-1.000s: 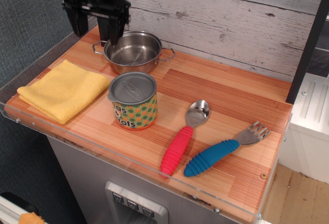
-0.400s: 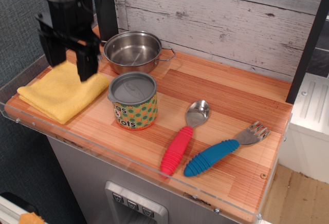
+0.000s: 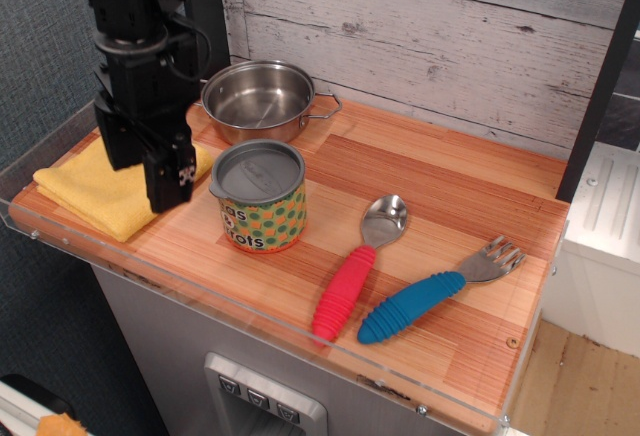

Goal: Move the can to the right of the pot

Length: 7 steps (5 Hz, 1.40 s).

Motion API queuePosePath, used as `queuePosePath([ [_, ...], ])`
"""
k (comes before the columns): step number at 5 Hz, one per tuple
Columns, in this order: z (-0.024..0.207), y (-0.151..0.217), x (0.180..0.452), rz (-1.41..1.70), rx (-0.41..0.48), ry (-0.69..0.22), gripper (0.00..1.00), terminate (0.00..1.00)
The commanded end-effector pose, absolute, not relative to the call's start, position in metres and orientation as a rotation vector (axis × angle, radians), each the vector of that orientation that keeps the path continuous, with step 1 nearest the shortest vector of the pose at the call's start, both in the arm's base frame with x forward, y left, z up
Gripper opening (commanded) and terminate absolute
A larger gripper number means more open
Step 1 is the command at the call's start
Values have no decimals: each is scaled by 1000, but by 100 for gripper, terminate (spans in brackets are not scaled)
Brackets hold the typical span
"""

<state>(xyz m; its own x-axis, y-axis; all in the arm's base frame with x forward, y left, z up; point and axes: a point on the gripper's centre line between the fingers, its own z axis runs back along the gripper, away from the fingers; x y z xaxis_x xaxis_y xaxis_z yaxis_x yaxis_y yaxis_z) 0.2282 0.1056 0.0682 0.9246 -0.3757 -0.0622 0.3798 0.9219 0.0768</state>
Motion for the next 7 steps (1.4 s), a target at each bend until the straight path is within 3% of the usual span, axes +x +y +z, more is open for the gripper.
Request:
queuePosePath([
  [1, 74, 97, 224, -522, 46, 21, 100, 0],
  [2, 69, 89, 228, -555, 58, 21, 100, 0],
  [4, 64, 78, 253, -553, 97, -66, 100, 0],
  [7, 52, 72, 291, -546, 81, -109, 100, 0],
])
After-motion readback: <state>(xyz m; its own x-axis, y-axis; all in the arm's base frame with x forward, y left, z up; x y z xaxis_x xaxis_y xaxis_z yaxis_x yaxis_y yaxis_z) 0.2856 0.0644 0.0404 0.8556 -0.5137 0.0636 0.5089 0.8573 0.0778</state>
